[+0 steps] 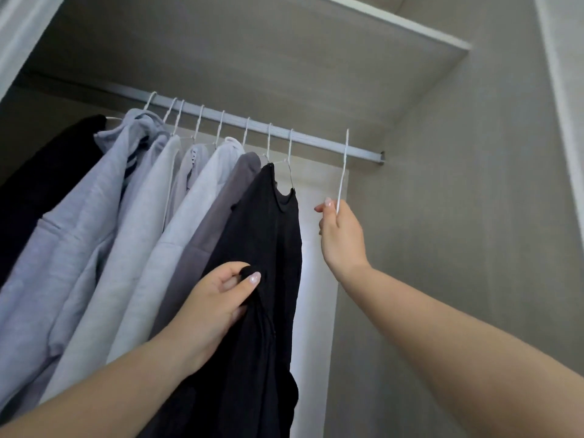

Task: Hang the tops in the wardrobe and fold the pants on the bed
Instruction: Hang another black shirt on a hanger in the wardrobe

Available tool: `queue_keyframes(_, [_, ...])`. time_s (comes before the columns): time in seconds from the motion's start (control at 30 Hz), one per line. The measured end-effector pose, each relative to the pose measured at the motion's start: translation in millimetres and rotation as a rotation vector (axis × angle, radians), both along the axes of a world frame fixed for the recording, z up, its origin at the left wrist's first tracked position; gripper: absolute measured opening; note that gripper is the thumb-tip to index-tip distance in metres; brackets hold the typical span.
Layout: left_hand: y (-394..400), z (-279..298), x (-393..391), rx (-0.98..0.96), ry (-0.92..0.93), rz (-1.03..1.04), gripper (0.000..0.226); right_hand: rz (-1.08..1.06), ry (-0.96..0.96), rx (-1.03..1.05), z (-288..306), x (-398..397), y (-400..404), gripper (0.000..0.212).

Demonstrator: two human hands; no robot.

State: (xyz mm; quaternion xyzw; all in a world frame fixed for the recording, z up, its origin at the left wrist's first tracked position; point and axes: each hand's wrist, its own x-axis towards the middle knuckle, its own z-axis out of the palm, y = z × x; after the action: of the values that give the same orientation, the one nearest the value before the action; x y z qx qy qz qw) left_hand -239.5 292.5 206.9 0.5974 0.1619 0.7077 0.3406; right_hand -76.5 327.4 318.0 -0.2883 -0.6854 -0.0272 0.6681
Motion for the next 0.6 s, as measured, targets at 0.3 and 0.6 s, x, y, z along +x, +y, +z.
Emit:
queue_keyframes(0.3, [-75,-44,47,-0.079,0.228,0.465,0.011,0.296,-0.040,-0.139,-117,89,-110,0.033])
queue_keyframes(0.6, [-171,-104,84,-0.172,0.427,0.758,0.014,0.571,0.017,-0.147,-188,202,-233,0.039])
